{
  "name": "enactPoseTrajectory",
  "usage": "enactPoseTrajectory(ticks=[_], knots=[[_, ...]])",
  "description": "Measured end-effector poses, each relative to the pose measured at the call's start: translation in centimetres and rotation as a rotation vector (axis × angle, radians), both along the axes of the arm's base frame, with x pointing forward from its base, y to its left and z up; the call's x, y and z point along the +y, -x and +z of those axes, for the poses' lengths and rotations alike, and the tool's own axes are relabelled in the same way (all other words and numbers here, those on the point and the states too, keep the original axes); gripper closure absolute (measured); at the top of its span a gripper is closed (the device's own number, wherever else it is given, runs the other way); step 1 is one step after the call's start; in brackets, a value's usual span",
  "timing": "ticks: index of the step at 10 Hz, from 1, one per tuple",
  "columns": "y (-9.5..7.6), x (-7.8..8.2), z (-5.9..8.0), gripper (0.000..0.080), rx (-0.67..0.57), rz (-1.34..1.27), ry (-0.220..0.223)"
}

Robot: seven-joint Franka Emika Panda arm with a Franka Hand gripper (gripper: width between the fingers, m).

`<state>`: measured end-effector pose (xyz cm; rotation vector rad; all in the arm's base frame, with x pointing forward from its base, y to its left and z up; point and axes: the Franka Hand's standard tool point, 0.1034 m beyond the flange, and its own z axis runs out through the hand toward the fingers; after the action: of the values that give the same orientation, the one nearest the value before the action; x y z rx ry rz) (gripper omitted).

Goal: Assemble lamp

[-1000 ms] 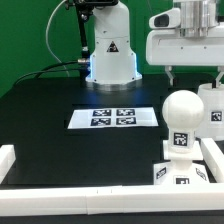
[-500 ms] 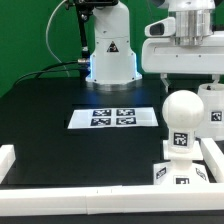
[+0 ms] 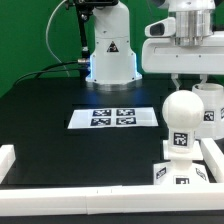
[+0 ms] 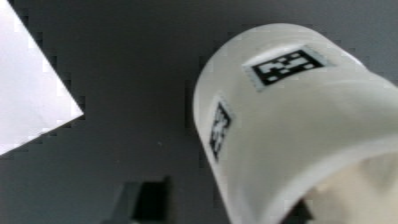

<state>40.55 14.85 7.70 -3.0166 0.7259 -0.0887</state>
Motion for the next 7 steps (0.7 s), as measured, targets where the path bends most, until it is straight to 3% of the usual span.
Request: enactPoseTrajectory(ticks=[1,2,4,5,7], knots=[[-0.1,0.0,0.1,0.0753,-0.003,-0.001,-0.001],[-0.1,-0.1,0.1,0.0759,-0.003,0.005,-0.002],[-1.0,-1.5,1.9,0.0759,-0.006,0.049,-0.022],[-1.3,-2.2,3.6,0.0759,-0.003,0.052,-0.037],[-2.0,-4.4,8.6,0.0759,-0.005,0.119,-0.019]])
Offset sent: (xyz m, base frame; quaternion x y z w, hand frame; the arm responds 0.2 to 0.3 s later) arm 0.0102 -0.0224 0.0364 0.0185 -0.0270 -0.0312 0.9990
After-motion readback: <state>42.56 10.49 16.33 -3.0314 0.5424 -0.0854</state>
